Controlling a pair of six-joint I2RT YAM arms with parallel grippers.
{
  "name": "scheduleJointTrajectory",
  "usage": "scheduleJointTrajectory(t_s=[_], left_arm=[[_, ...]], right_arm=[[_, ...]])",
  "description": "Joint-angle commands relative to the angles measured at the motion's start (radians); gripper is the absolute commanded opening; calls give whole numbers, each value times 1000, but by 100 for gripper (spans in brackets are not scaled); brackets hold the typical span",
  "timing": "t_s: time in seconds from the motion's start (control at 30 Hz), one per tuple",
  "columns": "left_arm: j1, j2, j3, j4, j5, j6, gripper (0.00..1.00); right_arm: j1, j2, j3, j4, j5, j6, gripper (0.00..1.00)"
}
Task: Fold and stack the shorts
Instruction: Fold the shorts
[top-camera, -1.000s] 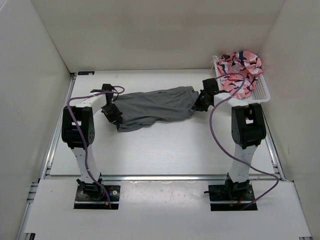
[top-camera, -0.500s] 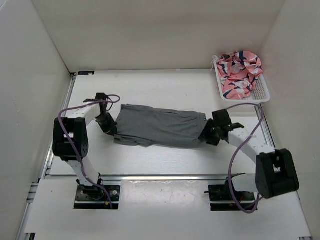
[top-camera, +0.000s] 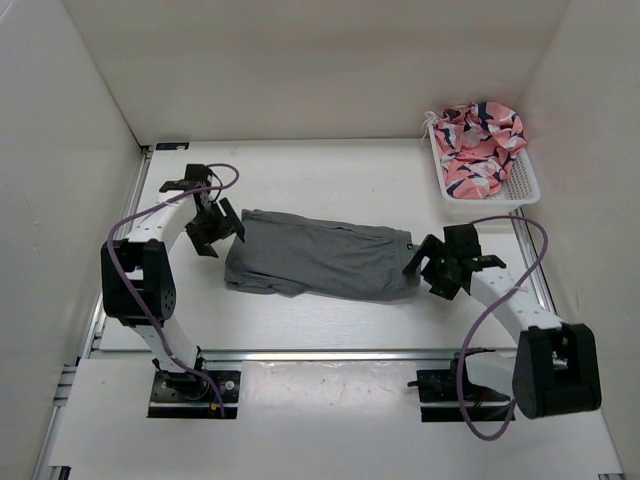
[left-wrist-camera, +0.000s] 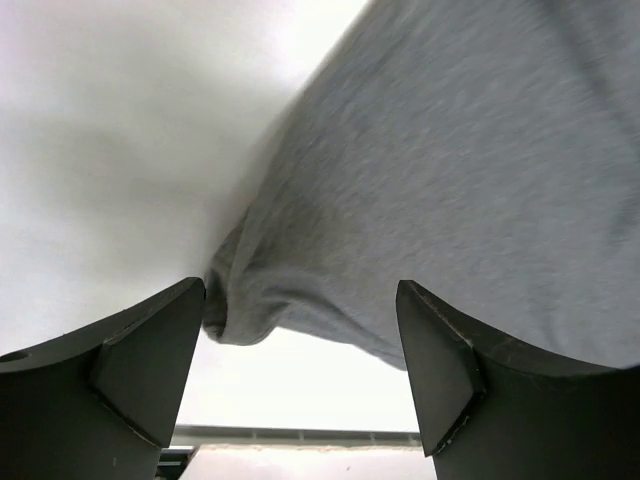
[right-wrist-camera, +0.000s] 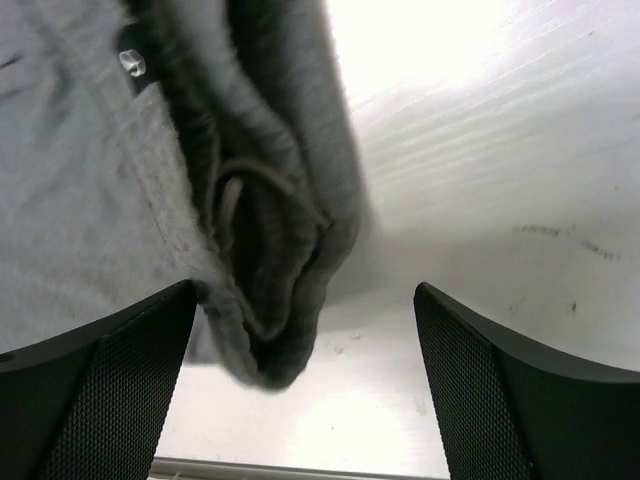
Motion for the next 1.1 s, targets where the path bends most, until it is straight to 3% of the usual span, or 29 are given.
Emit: scheduleJointTrajectory(t_s=[0.0,0.17,0.3,0.43,0.53,0.7,0.8,0.97,1.07], left_arm=[[-5,-33,56,-16,-15,16,88],[-15,-13,89,-25,-15,16,88],[-15,-4,99,-25,-5,16,88],[-15,-4,99,-25,-15,16,87],[-15,-4,99,-25,-15,16,87],[-15,-4,89,-25,-15,16,87],[-15,-4,89,-25,-15,25,87],[-15,5,89,-25,-15,25,87],[-15,5,89,-25,-4,25,87]], right_arm=[[-33,87,21,108,-84,-38,93],[-55,239,78,193,-155,-124,92],[-55,330,89,184,-201,-102,77],[-64,318,62,144,-201,-50,70],[-64,261,41,83,-174,-41,76],[-73,198,15,48,-184,-12,77],[-82,152,-13,38,-197,11,85],[-82,155,-62,122,-259,83,85],[-82,207,-94,225,-286,126,79]])
